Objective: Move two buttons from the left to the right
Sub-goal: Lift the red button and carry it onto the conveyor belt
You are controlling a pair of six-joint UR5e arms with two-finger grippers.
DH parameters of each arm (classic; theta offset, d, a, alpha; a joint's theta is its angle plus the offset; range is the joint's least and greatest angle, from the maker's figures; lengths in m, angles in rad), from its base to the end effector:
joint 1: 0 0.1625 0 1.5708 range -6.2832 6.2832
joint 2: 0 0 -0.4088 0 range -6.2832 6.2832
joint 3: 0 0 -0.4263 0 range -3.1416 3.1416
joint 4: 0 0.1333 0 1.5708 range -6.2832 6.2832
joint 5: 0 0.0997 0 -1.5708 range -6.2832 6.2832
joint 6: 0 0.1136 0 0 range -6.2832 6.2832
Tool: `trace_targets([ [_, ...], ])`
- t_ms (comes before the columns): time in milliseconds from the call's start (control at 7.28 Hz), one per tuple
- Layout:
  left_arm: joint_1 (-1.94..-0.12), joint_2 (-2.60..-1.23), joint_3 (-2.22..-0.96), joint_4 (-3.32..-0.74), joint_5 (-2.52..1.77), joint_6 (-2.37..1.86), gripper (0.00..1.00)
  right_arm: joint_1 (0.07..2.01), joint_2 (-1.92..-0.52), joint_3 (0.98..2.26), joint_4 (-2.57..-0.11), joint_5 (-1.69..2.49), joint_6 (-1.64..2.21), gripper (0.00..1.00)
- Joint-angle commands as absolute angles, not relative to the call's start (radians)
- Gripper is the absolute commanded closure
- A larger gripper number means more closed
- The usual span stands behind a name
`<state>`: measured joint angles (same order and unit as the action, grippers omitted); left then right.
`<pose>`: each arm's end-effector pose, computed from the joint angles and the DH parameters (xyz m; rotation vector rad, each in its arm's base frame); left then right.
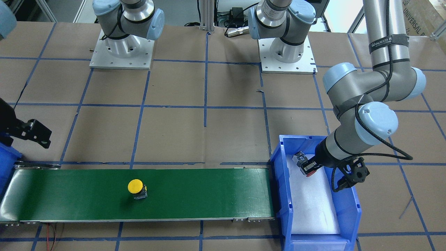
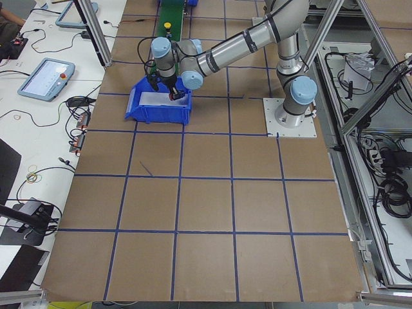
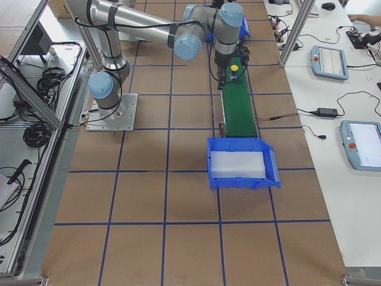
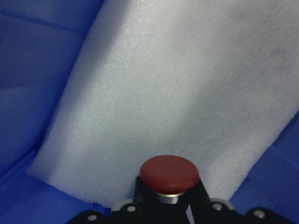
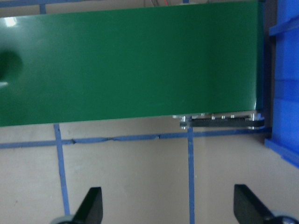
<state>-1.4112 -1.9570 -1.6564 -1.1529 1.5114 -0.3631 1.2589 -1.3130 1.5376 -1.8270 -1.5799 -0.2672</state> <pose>-0.0386 -0.6414 0.2288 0.7999 -2.9812 -0.0921 -0.0653 -0.6336 0.3525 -0.0700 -3.1228 0.0432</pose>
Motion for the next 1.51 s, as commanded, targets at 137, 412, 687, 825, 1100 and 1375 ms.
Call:
trace_targets([
  [137, -1.411, -1.835, -1.516, -1.416, 1.563, -0.365, 0.82, 1.259, -1.135, 1.442, -1.902, -1.563, -0.275, 0.0],
  [412, -1.433, -1.783, -1.459, -1.5, 1.563, -0.379, 0.82, 1.258, -1.095, 1.416, -1.904, -1.543, -0.276, 0.0],
  [687, -1.53, -1.785, -1.43, -1.494, 1.571, -0.452, 0.82, 1.258, -1.095, 1.425, -1.992, -1.536, -0.276, 0.0],
  [825, -1.546, -1.799, -1.421, -1.488, 1.569, -0.456, 0.82, 1.258, -1.097, 1.431, -2.006, -1.536, -0.29, 0.0],
  [1100, -1.607, -1.892, -1.422, -1.361, 1.56, -0.48, 0.82, 1.258, -1.106, 1.474, -2.031, -1.536, -0.397, 0.0],
  [1375, -1.632, -2.012, -1.42, -1.2, 1.545, -0.515, 0.82, 1.256, -1.129, 1.499, -2.031, -1.536, -0.537, 0.0],
])
